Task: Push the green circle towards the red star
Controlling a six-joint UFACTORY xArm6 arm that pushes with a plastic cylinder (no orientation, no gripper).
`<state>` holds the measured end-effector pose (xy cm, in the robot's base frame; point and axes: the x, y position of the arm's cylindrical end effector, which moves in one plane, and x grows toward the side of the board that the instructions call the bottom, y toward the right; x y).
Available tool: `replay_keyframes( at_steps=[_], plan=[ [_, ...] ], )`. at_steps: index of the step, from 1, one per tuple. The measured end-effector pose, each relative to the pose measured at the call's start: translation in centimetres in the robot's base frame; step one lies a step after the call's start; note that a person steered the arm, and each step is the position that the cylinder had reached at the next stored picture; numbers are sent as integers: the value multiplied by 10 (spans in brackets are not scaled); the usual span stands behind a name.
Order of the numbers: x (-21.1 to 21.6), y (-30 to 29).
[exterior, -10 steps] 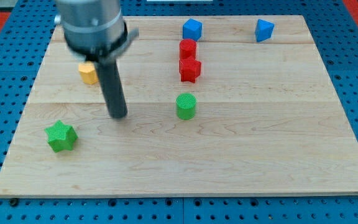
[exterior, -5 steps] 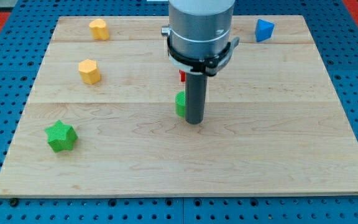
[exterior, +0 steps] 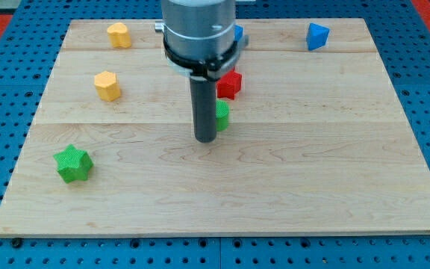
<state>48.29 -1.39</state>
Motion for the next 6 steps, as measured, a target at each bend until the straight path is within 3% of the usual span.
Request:
replay_keyframes(
  at_steps=[1,2,4,6],
  plan=[
    [13,18],
    [-13,29],
    [-19,11],
    [-19,32]
  ],
)
